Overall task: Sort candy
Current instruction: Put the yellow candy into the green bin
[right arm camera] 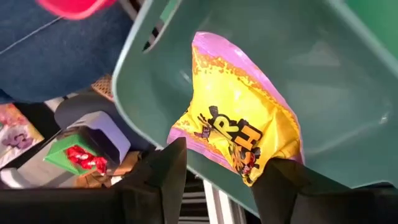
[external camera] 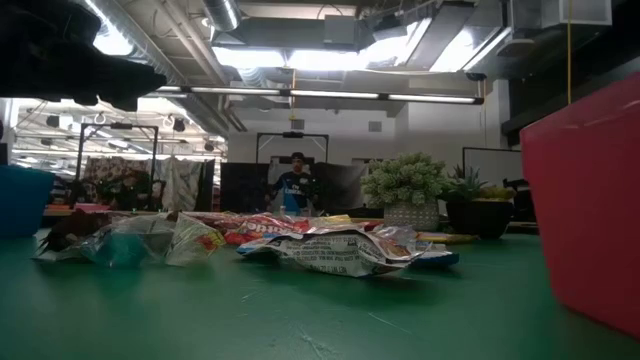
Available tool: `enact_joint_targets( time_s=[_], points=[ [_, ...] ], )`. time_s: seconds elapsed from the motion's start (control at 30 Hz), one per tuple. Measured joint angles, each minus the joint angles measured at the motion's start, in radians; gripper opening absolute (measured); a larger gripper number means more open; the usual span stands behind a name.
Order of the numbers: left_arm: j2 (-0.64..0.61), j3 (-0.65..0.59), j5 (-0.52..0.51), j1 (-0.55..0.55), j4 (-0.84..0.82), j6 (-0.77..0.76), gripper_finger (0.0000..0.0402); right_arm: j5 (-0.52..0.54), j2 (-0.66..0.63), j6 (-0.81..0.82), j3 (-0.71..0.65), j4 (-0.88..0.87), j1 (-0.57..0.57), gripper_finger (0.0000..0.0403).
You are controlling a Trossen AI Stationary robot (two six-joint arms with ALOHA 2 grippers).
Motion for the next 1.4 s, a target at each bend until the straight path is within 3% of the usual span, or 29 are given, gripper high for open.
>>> enact_joint_targets(
  time_s=[0.27, 0.63, 0.8, 0.93, 1.4],
  points=[
    [0.000, 0.000, 0.000, 0.000, 0.000, 0.000, 0.0128, 0.009, 0.000, 0.000, 0.000, -0.027, 0.000, 0.0175],
    [0.000, 0.000, 0.000, 0.000, 0.000, 0.000, 0.0128, -0.028, 0.000, -0.024, 0.000, -0.115, -0.004, 0.0336],
    [0.000, 0.000, -0.002, 0.000, 0.000, 0.000, 0.0128, -0.092, -0.005, 0.022, 0.000, -0.268, -0.031, 0.0379],
    [0.000, 0.000, -0.022, 0.000, 0.026, -0.025, 0.0128, -0.059, -0.032, 0.014, 0.000, -0.319, -0.035, 0.0394],
    [0.000, 0.000, -0.015, -0.001, 0.100, -0.123, 0.0128, -0.127, -0.067, 0.075, 0.000, -0.480, -0.032, 0.0395]
  ],
)
